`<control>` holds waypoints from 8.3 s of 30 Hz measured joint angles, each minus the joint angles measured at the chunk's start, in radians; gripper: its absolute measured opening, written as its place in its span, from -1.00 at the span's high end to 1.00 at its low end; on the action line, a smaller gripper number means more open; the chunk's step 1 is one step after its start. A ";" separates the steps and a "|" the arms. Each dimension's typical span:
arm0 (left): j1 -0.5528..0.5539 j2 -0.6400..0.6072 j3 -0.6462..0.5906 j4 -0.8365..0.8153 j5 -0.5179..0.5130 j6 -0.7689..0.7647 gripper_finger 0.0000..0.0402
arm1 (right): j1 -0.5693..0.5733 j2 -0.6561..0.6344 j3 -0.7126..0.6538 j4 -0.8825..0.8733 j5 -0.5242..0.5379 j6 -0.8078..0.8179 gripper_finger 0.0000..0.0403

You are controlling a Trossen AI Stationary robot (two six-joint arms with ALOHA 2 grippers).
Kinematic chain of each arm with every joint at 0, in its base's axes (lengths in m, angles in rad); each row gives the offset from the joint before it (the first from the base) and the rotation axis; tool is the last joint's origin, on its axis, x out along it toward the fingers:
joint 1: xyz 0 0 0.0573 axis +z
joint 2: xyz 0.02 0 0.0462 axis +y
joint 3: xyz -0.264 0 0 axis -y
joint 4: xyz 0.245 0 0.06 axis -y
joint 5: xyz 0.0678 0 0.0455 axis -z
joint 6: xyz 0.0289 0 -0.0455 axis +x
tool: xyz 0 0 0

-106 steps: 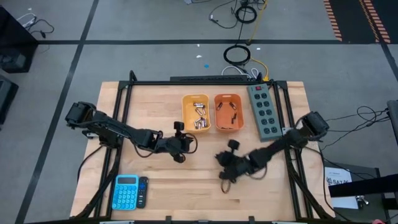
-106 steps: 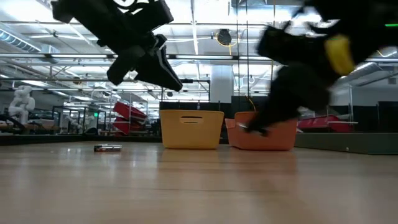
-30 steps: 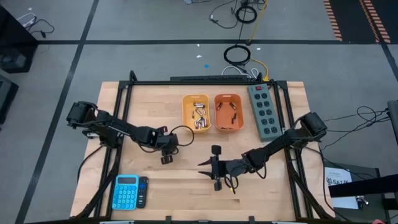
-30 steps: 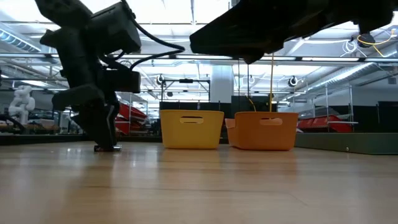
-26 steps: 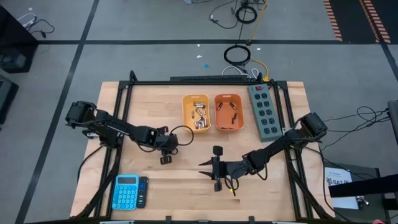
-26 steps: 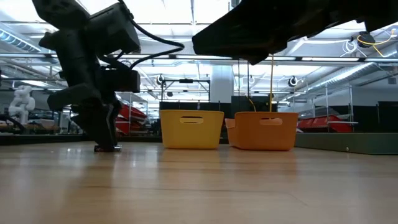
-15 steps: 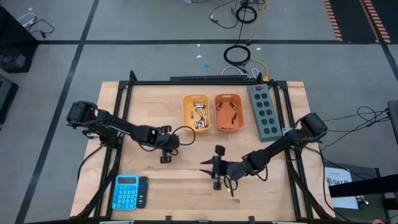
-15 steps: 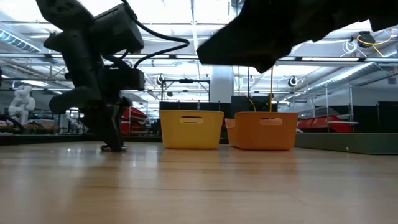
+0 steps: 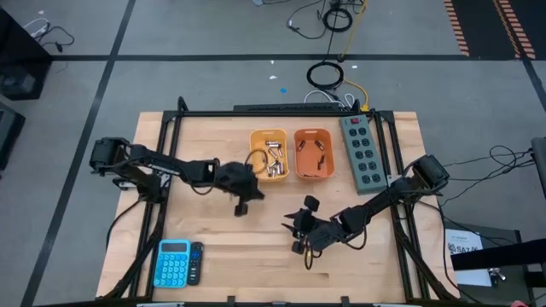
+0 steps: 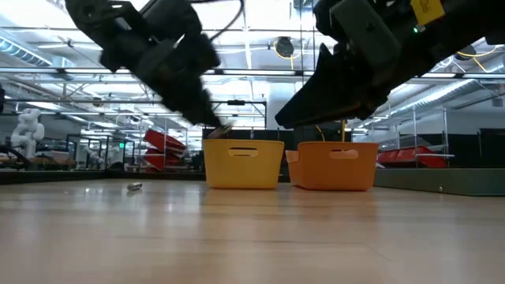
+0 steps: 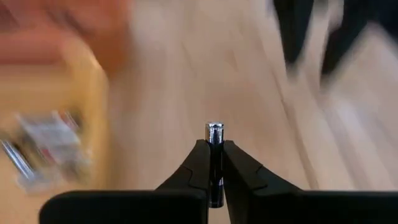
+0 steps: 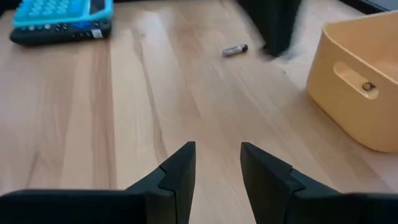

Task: Sort batteries
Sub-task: Put the silver battery into the yellow bin, then return to Home Position

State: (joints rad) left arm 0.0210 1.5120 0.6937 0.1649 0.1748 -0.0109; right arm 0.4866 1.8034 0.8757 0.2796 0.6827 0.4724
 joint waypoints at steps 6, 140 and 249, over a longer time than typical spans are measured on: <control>0.102 -0.002 0.001 0.242 -0.078 0.009 0.89 | 0.000 0.000 0.000 -0.013 0.000 0.005 0.42; -0.067 -0.354 -0.100 0.103 -0.327 0.034 0.33 | -0.184 -0.639 -0.219 -0.006 -0.189 -0.500 0.98; -0.377 -1.418 -0.662 -0.174 -0.655 0.201 0.92 | -0.584 -1.799 -0.849 -0.163 -0.497 -0.581 1.00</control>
State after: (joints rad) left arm -0.3557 0.0940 0.0315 -0.0090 -0.4801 0.1905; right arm -0.0971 0.0048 0.0269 0.1165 0.1856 -0.1089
